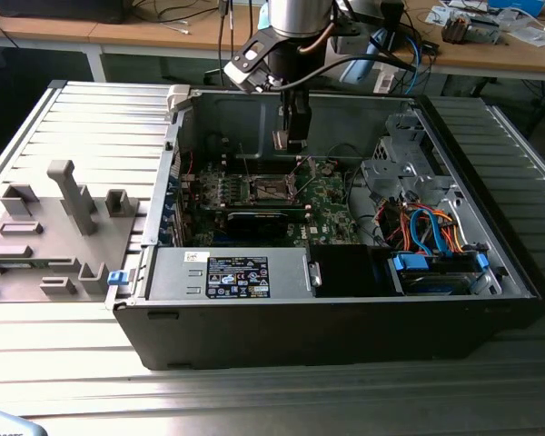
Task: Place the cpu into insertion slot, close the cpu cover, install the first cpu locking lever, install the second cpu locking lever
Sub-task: 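Place the cpu into insertion slot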
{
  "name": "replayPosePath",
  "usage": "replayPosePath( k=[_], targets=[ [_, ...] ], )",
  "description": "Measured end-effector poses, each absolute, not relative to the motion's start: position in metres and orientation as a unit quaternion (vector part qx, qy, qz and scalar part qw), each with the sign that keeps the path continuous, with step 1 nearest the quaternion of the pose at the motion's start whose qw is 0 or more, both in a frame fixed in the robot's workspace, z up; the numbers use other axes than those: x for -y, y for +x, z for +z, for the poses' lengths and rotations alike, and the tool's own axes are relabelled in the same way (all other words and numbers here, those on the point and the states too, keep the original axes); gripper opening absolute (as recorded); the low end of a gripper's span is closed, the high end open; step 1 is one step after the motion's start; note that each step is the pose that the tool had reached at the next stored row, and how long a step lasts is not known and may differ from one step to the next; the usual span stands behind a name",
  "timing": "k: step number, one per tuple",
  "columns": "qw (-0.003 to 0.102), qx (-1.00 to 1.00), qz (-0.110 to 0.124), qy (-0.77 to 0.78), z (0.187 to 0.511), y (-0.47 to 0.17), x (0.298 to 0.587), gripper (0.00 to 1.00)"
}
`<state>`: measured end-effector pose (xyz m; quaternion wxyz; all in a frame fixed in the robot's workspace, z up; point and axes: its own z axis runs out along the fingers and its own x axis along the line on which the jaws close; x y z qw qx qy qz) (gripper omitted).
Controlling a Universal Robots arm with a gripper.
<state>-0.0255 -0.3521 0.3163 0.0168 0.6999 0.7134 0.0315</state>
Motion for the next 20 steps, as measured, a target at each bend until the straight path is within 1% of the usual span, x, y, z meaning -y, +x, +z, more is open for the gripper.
replayPosePath(
  k=[20],
  targets=[
    [0.017,-0.696,0.031,0.717,0.3156,-0.0255,0.3521,0.55]
  ],
)
